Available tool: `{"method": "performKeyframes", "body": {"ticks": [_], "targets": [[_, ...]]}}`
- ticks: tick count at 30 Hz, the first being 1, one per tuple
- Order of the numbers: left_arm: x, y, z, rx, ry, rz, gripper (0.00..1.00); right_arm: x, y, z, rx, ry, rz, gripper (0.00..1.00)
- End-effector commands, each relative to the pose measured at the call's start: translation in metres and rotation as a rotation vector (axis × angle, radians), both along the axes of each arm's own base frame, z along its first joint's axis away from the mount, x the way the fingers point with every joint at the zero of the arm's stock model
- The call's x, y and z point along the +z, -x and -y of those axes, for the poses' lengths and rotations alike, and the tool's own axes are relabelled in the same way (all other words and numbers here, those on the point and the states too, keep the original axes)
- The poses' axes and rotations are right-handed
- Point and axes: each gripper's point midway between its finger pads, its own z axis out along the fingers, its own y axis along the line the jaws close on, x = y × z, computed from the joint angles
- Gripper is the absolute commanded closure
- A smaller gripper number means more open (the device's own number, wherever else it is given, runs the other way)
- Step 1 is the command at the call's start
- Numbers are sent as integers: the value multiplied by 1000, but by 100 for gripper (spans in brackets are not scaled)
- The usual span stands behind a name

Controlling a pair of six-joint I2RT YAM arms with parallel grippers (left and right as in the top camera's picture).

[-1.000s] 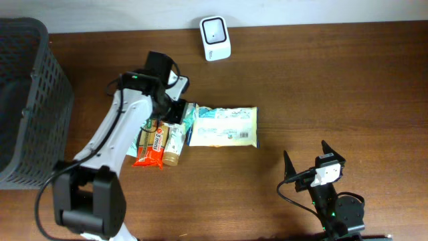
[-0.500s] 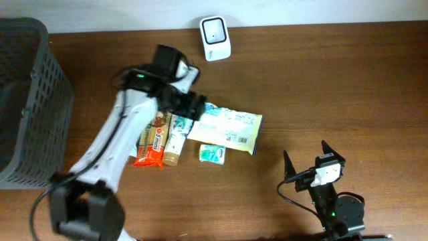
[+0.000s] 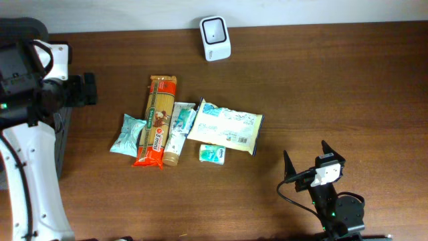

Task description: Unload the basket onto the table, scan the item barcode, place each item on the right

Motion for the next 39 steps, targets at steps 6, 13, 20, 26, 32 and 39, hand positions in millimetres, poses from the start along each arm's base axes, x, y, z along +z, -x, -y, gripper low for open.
{"method": "performKeyframes", "body": {"ticks": [6, 13, 20, 26, 32, 39], "targets": [[-9, -5, -4, -12, -5, -23, 1, -2, 0, 0, 0, 3, -1, 1], [-9, -5, -4, -12, -5, -23, 1, -1, 0, 0, 0, 2, 6, 1], [-9, -5, -4, -12, -5, -23, 1, 7, 3, -16, 96, -19, 33, 1], [-9, -5, -4, -12, -5, -23, 1, 49, 13, -26, 166, -100, 87, 1], [-9, -5, -4, -12, -5, -23, 1, 94, -9, -53, 291, -126, -192, 1], [-9, -5, -4, -12, -5, -23, 1, 97, -51, -137, 799, -299, -578, 2]]}}
